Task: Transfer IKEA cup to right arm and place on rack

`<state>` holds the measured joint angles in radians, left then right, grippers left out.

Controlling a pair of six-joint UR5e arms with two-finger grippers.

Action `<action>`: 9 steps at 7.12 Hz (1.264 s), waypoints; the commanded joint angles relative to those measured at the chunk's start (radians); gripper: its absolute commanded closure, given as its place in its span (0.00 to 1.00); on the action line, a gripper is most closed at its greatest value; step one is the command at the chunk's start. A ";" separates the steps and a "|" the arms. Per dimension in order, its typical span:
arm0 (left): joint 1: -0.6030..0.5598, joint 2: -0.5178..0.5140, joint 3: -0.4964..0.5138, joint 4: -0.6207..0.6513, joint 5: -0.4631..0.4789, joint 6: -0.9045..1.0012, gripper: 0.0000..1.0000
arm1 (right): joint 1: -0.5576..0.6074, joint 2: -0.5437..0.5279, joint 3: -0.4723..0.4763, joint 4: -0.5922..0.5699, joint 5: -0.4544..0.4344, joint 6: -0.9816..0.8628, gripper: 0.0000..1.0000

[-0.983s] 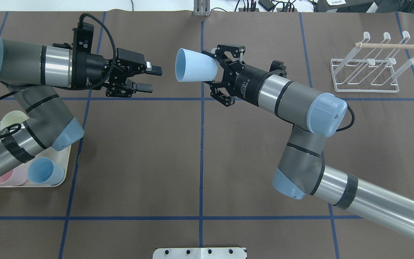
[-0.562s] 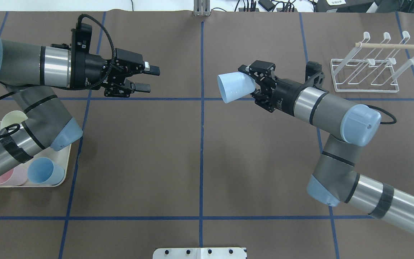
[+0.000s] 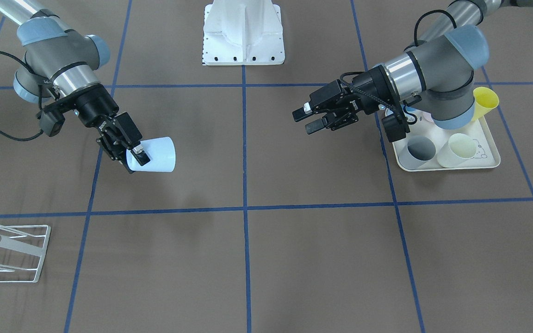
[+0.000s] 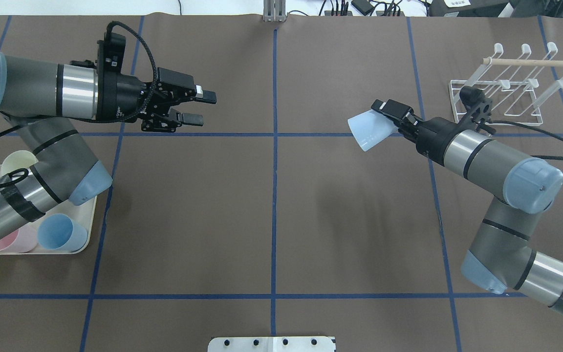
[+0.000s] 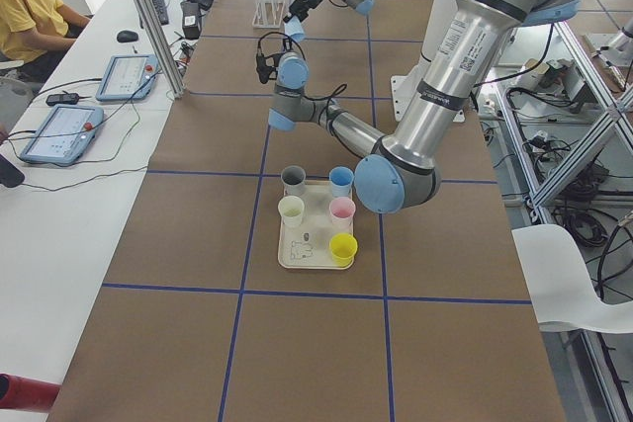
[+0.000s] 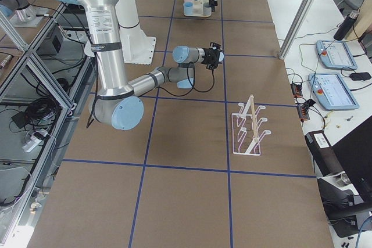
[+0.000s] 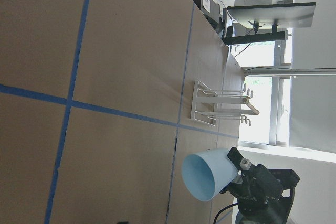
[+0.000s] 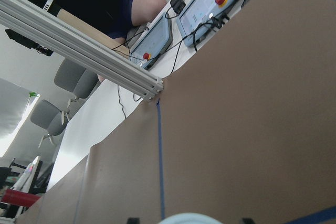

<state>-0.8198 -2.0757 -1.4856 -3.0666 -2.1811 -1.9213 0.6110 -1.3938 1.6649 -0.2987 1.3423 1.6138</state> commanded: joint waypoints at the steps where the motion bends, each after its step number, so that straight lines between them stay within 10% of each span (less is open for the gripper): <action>1: 0.001 0.000 0.001 0.000 0.000 0.002 0.24 | 0.041 -0.074 0.010 -0.087 -0.129 -0.222 1.00; 9: -0.001 0.008 0.004 -0.001 0.000 0.004 0.23 | 0.206 -0.271 0.168 -0.238 -0.256 -0.543 1.00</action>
<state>-0.8207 -2.0689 -1.4812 -3.0679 -2.1809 -1.9175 0.8050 -1.6635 1.8377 -0.5354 1.0830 1.0960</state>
